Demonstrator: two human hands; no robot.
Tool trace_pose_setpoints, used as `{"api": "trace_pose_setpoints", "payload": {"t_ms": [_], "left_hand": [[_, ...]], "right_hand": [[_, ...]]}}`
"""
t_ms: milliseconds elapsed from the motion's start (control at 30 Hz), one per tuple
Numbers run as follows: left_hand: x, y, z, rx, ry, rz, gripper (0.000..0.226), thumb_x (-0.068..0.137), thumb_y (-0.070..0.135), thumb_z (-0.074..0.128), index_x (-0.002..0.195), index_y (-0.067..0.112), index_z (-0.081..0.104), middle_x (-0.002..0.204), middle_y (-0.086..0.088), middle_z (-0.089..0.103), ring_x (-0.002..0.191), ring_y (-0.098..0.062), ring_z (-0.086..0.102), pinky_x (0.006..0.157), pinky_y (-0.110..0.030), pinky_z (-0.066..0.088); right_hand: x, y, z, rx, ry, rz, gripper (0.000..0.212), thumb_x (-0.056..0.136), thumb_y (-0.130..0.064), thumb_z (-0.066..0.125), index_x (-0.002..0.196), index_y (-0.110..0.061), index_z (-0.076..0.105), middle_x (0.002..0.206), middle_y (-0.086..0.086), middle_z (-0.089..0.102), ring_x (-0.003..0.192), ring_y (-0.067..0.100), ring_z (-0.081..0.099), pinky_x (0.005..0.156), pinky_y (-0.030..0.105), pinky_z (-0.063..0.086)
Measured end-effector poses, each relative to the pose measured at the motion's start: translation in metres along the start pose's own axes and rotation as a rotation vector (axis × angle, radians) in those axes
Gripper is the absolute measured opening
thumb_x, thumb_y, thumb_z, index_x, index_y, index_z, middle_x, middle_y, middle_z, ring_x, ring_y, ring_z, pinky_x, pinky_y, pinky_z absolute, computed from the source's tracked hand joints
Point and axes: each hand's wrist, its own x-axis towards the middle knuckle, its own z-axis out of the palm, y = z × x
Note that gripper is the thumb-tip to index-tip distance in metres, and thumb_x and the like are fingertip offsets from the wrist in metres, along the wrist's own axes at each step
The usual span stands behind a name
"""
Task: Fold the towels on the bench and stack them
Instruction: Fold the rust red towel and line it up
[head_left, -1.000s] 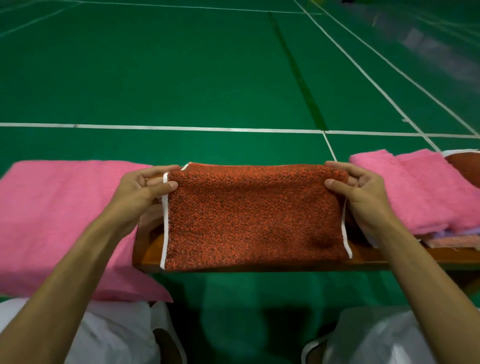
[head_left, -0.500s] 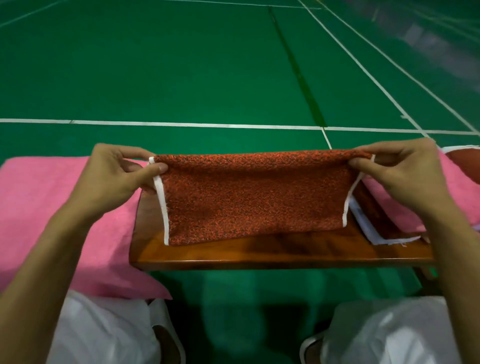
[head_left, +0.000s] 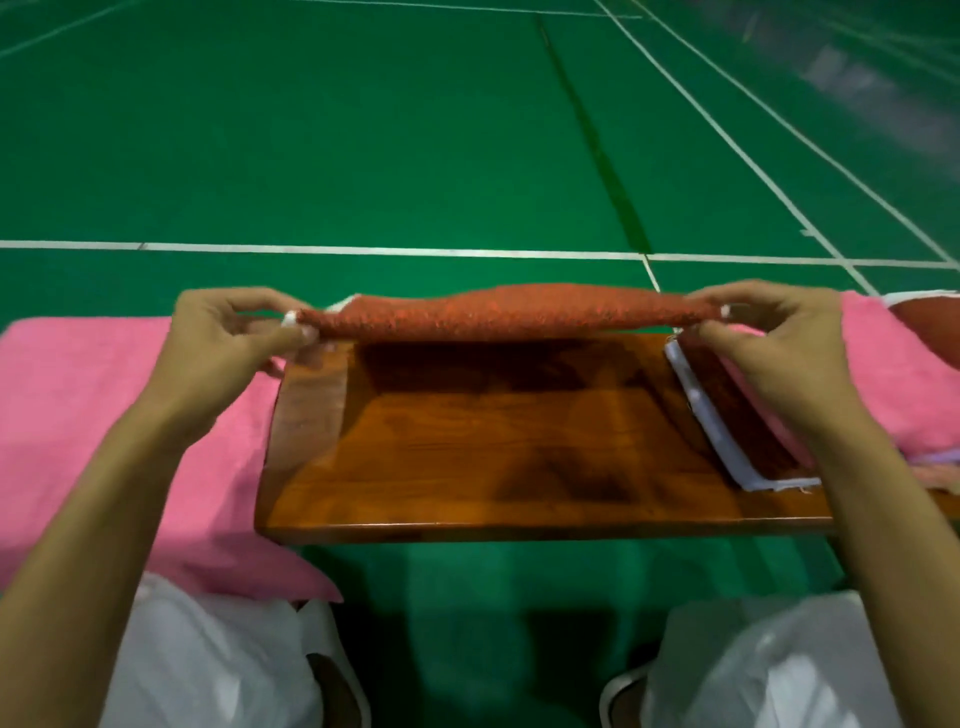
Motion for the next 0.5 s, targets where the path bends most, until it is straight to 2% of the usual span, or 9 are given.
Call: {"api": "trace_pose_setpoints", "payload": {"t_ms": [67,100,167,200,233,300,367,433,500], "left_hand": [[-0.009,-0.002,-0.004,0.177,-0.163,-0.084,0.036,0.087,-0.013,0.067,0.078,0.019,0.078,0.07,-0.013,0.076,0.063,-0.028,0.073,0.049,-0.016,0.047],[-0.012,-0.005,-0.006,0.243,-0.271,-0.151,0.034,0.088,-0.014,0.067,0.079,0.017,0.078,0.069,-0.014,0.076,0.06,-0.024,0.073,0.049,-0.016,0.048],[-0.02,-0.009,-0.007,0.353,-0.528,-0.299,0.026,0.089,-0.009,0.069,0.098,0.014,0.078,0.073,-0.013,0.077,0.061,-0.02,0.074,0.056,-0.022,0.055],[-0.022,-0.012,-0.006,0.381,-0.626,-0.356,0.025,0.09,-0.004,0.071,0.108,0.013,0.075,0.076,-0.012,0.078,0.064,-0.022,0.075,0.061,-0.029,0.058],[-0.023,-0.016,-0.005,0.401,-0.649,-0.389,0.023,0.092,0.003,0.072,0.112,0.013,0.074,0.077,-0.012,0.078,0.065,-0.024,0.075,0.064,-0.034,0.06],[-0.021,-0.023,0.001,0.421,-0.507,-0.348,0.01,0.095,0.016,0.071,0.103,0.013,0.077,0.066,-0.007,0.075,0.054,-0.017,0.069,0.056,-0.031,0.055],[-0.015,-0.027,0.01,0.597,-0.255,-0.16,0.015,0.095,0.027,0.072,0.085,0.018,0.079,0.051,0.008,0.067,0.043,-0.005,0.058,0.051,-0.025,0.044],[-0.012,-0.028,0.028,0.73,-0.058,0.011,0.024,0.096,0.038,0.07,0.079,0.022,0.077,0.049,0.012,0.061,0.047,-0.005,0.056,0.053,-0.024,0.036],[-0.013,-0.029,0.052,0.736,0.032,0.109,0.027,0.098,0.046,0.063,0.092,0.025,0.078,0.069,0.01,0.07,0.063,-0.009,0.06,0.057,-0.023,0.039]], "right_hand": [[-0.009,0.006,-0.008,-0.166,-0.25,0.062,0.036,0.077,0.013,0.079,0.087,-0.022,0.078,0.084,0.005,0.077,0.077,0.014,0.068,0.072,0.014,0.053],[-0.011,0.01,-0.011,-0.314,-0.412,0.105,0.035,0.075,0.01,0.083,0.083,-0.024,0.078,0.08,0.001,0.077,0.074,0.014,0.068,0.067,0.01,0.05],[-0.016,0.012,-0.01,-0.651,-0.738,0.205,0.024,0.076,-0.008,0.088,0.085,-0.028,0.078,0.08,-0.009,0.074,0.075,0.009,0.067,0.062,0.009,0.047],[-0.018,0.01,-0.008,-0.785,-0.835,0.23,0.017,0.079,-0.019,0.087,0.089,-0.029,0.077,0.084,-0.01,0.072,0.077,0.005,0.064,0.062,0.01,0.045],[-0.02,0.008,-0.003,-0.87,-0.866,0.226,0.011,0.083,-0.028,0.084,0.091,-0.03,0.076,0.087,-0.01,0.071,0.078,0.004,0.063,0.062,0.012,0.044],[-0.02,0.004,0.008,-0.911,-0.819,0.196,0.01,0.089,-0.038,0.076,0.088,-0.028,0.075,0.085,-0.007,0.069,0.076,0.004,0.062,0.064,0.025,0.044],[-0.019,0.007,0.023,-0.922,-0.713,0.169,0.022,0.093,-0.044,0.069,0.089,-0.023,0.072,0.088,0.0,0.068,0.085,0.016,0.064,0.071,0.03,0.042],[-0.02,0.015,0.045,-0.972,-0.6,0.108,0.034,0.098,-0.049,0.058,0.1,-0.017,0.069,0.11,0.01,0.066,0.108,0.029,0.061,0.085,0.035,0.046],[-0.026,0.019,0.072,-0.99,-0.547,0.063,0.047,0.101,-0.053,0.047,0.12,-0.013,0.063,0.138,0.017,0.055,0.128,0.036,0.048,0.107,0.045,0.042]]}}
